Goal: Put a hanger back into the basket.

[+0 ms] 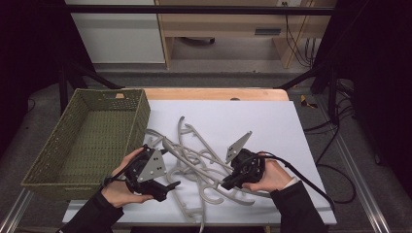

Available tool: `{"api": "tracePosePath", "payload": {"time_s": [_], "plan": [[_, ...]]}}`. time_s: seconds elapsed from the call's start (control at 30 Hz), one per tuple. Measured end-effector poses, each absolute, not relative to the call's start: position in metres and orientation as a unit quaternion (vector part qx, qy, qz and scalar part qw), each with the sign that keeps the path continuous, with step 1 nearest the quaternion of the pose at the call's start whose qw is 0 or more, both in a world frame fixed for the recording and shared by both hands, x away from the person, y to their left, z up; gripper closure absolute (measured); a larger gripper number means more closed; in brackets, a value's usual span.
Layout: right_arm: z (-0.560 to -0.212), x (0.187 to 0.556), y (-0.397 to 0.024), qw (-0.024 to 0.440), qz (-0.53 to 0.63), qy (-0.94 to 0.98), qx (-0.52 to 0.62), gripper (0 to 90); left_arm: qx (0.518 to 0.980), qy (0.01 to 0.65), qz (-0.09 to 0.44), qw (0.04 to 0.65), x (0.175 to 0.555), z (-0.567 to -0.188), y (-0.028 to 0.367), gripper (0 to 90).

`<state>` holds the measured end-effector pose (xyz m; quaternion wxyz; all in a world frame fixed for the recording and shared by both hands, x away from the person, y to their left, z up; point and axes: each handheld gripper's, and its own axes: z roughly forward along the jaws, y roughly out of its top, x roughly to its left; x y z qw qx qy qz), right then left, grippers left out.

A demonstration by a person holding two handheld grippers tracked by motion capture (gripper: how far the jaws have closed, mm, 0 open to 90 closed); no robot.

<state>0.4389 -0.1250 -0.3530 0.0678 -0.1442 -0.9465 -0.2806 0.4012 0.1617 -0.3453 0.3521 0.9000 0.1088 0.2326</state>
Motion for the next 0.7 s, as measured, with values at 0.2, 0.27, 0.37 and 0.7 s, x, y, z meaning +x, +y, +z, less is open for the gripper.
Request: {"api": "tracePosePath", "payload": {"time_s": [0.2,0.27,0.37,0.7], "plan": [[-0.354,0.438,-0.124,0.074,-0.279,-0.948,-0.133,82.8,0.909,0.075,0.236,0.336,0.4,-0.349,0.146,10.6],[-0.355,0.437,-0.123,0.076,-0.279,-0.948,-0.134,82.8,0.911,0.065,0.234,0.333,0.4,-0.35,0.141,11.7],[-0.356,0.437,-0.122,0.08,-0.276,-0.949,-0.132,82.8,0.915,0.045,0.237,0.324,0.398,-0.351,0.134,12.8],[-0.358,0.434,-0.12,0.089,-0.274,-0.95,-0.119,82.8,0.924,-0.018,0.264,0.276,0.396,-0.36,0.117,22.8]]}}
